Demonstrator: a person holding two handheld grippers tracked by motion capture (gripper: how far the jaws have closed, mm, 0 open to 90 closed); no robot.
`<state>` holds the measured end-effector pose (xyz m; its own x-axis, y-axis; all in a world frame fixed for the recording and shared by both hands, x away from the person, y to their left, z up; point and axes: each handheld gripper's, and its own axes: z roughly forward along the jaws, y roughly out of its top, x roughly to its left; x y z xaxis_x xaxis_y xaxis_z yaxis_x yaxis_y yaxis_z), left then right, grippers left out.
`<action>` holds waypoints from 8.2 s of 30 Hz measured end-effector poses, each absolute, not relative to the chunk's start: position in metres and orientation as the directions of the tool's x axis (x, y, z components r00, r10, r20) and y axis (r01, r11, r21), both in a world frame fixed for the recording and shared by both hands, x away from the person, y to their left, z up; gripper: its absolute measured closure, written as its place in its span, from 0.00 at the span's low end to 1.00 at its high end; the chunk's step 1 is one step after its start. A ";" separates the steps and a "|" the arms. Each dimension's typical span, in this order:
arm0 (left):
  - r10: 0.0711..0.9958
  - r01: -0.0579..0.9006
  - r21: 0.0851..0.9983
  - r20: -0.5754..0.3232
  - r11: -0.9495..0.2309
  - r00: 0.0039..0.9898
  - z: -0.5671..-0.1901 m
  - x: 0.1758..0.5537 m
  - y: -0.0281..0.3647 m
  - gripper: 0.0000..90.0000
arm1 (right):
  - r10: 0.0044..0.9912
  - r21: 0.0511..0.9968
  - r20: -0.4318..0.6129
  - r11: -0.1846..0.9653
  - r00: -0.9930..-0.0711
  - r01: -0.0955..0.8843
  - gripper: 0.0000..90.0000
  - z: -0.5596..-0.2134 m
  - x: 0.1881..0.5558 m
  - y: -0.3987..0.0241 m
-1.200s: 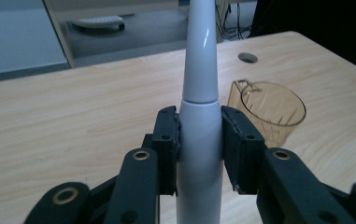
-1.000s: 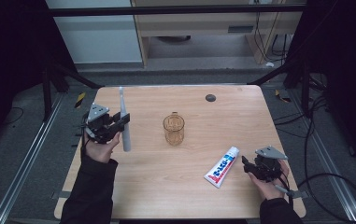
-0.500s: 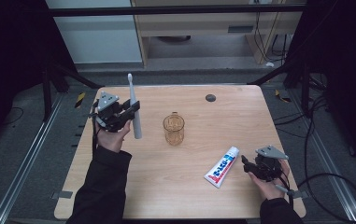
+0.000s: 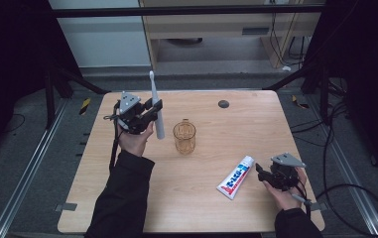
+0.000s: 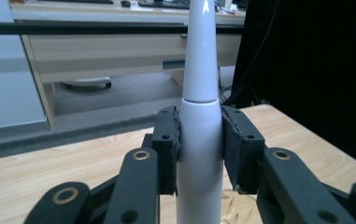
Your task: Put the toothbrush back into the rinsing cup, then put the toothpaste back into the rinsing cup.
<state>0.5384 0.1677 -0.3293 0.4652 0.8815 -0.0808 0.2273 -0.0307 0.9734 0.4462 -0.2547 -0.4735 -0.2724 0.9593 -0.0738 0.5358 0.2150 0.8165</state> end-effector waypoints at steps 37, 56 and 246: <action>0.866 0.164 0.986 -0.069 -0.015 0.496 -0.344 0.562 0.122 0.75 | 0.961 0.811 -0.073 0.213 -0.266 0.544 0.37 -0.476 0.447 -0.257; 0.857 0.198 0.979 -0.069 -0.039 0.510 -0.370 0.569 0.117 0.75 | 0.959 0.807 -0.080 0.222 -0.270 0.547 0.37 -0.476 0.447 -0.256; 0.918 0.498 0.818 0.089 -0.289 0.387 -0.478 0.448 0.284 0.49 | 0.808 0.691 0.091 0.369 -0.582 0.622 1.00 -0.482 0.424 -0.213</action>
<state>0.4477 0.2842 -0.4778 0.3872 0.9177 0.0892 0.4976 -0.2894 0.8177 0.4240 -0.2132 -0.4818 -0.5815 0.8084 0.0914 0.6217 0.3692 0.6908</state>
